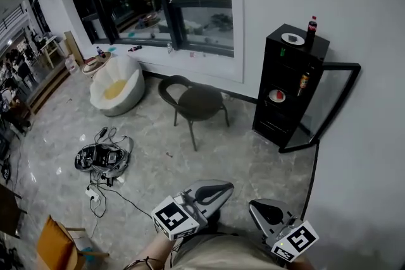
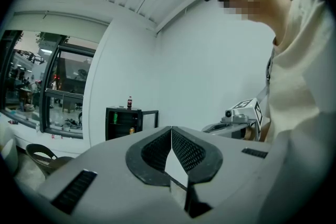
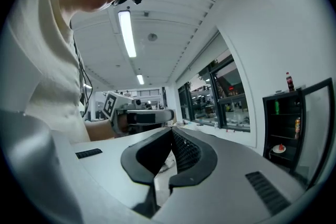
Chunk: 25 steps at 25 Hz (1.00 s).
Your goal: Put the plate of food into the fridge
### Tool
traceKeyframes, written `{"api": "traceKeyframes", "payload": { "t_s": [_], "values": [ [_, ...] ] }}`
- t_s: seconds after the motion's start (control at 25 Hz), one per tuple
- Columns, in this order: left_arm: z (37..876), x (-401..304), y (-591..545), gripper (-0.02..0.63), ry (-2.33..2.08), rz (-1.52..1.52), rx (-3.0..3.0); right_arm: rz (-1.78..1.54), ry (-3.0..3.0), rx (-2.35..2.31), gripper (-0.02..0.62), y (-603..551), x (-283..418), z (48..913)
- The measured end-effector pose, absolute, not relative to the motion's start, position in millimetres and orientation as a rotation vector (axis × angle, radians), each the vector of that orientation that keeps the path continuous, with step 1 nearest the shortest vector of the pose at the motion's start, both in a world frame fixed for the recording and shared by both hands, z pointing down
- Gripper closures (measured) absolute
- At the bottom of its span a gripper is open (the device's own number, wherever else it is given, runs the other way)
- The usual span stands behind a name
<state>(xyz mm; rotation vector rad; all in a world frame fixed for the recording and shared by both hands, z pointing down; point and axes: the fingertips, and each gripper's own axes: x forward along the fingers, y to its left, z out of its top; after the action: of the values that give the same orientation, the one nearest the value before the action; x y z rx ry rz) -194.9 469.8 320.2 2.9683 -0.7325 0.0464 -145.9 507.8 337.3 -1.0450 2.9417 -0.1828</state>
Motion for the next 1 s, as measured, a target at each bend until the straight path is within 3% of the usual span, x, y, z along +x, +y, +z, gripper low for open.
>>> {"api": "traceKeyframes", "payload": {
  "t_s": [0.52, 1.0],
  "values": [
    [322, -212, 415, 0.595, -0.65, -0.032, 2.956, -0.117, 3.02, -1.18, 0.574, 459, -166, 343],
    [319, -264, 346, 0.595, -0.631, -0.118, 2.943, -0.361, 2.855, -1.262, 0.574, 385, -186, 335]
  ]
}}
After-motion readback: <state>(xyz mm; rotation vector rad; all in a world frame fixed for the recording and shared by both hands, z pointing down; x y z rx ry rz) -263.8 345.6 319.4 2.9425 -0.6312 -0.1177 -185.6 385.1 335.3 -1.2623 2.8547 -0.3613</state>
